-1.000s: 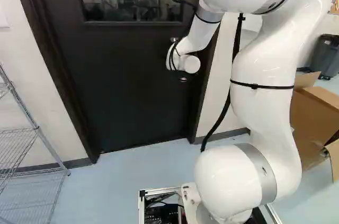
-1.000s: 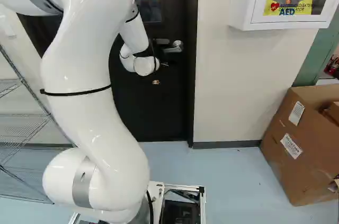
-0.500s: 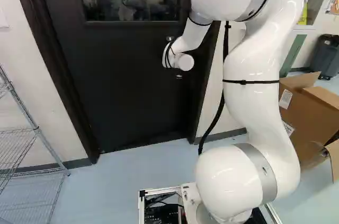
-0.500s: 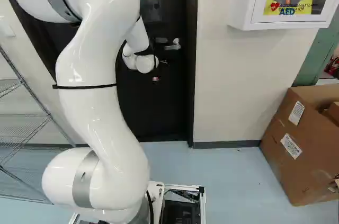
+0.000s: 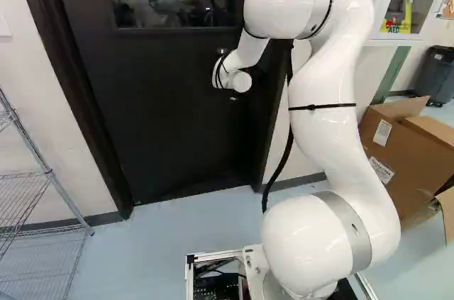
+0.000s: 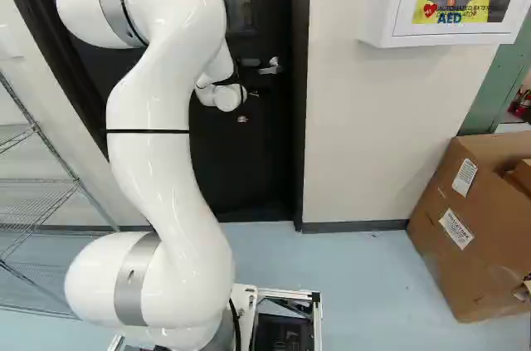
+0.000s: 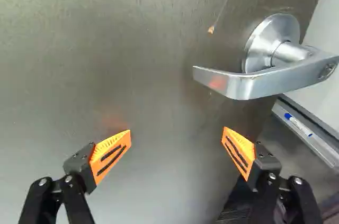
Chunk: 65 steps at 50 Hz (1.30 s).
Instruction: Open the door and move inside
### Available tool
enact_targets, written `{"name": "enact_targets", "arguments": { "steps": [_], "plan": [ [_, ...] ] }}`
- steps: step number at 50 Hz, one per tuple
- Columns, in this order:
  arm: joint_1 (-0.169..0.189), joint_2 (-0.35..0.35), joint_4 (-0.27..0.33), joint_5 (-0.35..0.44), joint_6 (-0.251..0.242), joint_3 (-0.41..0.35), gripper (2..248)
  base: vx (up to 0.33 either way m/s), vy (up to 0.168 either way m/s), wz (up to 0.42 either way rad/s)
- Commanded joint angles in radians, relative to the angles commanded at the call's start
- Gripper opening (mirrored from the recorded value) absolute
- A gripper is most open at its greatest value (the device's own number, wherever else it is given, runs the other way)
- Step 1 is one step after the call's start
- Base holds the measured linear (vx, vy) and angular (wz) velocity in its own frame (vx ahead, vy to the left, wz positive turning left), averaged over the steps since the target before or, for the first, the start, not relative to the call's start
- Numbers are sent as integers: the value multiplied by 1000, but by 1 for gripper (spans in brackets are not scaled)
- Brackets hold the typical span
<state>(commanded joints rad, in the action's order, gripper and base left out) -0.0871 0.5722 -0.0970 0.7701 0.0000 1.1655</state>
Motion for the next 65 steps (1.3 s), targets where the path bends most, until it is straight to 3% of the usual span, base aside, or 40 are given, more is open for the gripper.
{"name": "enact_targets", "arguments": {
  "steps": [26, 65],
  "plan": [
    [-35, -45, 12, 0, 0, -58, 247, 0, 0, 0],
    [-126, 28, 298, -48, 0, 38, 247, 0, 0, 0]
  ]
}}
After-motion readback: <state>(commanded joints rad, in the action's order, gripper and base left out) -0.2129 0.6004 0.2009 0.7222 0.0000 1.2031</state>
